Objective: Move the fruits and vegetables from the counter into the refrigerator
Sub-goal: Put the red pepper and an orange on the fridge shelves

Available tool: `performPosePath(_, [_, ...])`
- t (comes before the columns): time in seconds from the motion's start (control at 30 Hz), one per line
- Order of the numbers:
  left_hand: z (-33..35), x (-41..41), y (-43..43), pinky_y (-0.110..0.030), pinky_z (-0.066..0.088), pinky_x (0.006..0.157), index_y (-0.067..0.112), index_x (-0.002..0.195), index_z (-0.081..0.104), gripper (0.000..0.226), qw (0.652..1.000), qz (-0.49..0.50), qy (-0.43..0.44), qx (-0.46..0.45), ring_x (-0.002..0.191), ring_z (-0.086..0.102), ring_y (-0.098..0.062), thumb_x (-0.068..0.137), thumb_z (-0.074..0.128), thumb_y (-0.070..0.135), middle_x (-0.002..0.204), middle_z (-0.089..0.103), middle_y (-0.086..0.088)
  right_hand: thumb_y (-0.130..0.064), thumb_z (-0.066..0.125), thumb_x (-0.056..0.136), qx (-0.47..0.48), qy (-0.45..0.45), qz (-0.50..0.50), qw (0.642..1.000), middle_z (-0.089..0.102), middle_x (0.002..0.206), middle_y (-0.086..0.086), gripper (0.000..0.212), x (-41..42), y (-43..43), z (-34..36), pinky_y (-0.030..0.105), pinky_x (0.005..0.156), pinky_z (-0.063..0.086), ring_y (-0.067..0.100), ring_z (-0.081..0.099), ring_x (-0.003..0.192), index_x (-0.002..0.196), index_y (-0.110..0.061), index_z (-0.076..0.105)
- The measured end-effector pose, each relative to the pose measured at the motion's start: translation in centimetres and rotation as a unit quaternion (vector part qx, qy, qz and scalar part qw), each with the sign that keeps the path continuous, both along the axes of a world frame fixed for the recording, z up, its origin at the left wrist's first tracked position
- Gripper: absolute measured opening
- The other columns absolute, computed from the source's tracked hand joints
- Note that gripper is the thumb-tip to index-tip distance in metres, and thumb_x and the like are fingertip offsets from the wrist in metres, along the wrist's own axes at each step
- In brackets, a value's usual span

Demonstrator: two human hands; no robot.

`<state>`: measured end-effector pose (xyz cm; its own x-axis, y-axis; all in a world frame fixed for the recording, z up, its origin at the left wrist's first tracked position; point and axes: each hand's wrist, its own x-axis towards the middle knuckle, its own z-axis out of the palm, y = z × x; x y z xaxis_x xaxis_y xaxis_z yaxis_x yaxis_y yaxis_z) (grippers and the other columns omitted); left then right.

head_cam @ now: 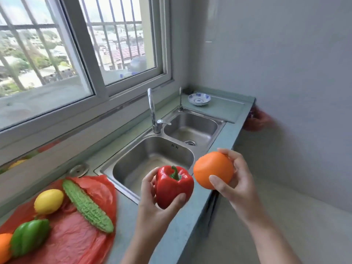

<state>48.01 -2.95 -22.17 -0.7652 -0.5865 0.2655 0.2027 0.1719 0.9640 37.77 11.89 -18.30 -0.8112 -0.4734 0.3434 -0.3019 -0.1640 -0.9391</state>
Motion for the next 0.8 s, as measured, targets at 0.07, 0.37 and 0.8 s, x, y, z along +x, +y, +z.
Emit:
performPosePath(0.07, [0.0, -2.5, 2.3, -0.021, 0.052, 0.073, 0.038, 0.114, 0.047, 0.073, 0.999, -0.040, 0.002, -0.006, 0.096, 0.063, -0.013, 0.049, 0.079, 0.041, 0.114, 0.058, -0.005, -0.035, 0.071, 0.057, -0.022, -0.003, -0.050, 0.999, 0.049, 0.115, 0.006, 0.059, -0.9, 3.3, -0.1, 0.015, 0.069, 0.048, 0.001, 0.058, 0.088, 0.111, -0.026, 0.050])
performPosePath(0.37, [1.0, -15.6, 19.4, -0.030, 0.053, 0.081, 0.033, 0.117, 0.047, 0.073, 0.971, -0.236, 0.021, 0.007, 0.101, 0.061, -0.007, 0.051, 0.077, 0.042, 0.119, 0.057, 0.002, -0.038, 0.068, 0.053, -0.018, 0.033, -0.288, 0.957, 0.049, 0.108, -0.004, 0.059, -6.7, 22.4, 0.3, 0.009, 0.070, 0.045, -0.006, 0.055, 0.085, 0.106, -0.027, 0.045])
performPosePath(0.8, [2.0, -25.8, 49.8, -0.017, 0.050, 0.073, 0.036, 0.116, 0.046, 0.071, 0.862, -0.506, 0.030, -0.006, 0.100, 0.060, -0.004, 0.052, 0.074, 0.047, 0.120, 0.056, 0.005, -0.064, 0.064, 0.062, 0.095, 0.082, -0.594, 0.795, 0.043, 0.123, -0.014, 0.059, -6.9, 51.8, -0.2, 0.033, 0.096, 0.041, 0.006, 0.047, 0.115, 0.116, -0.060, 0.041])
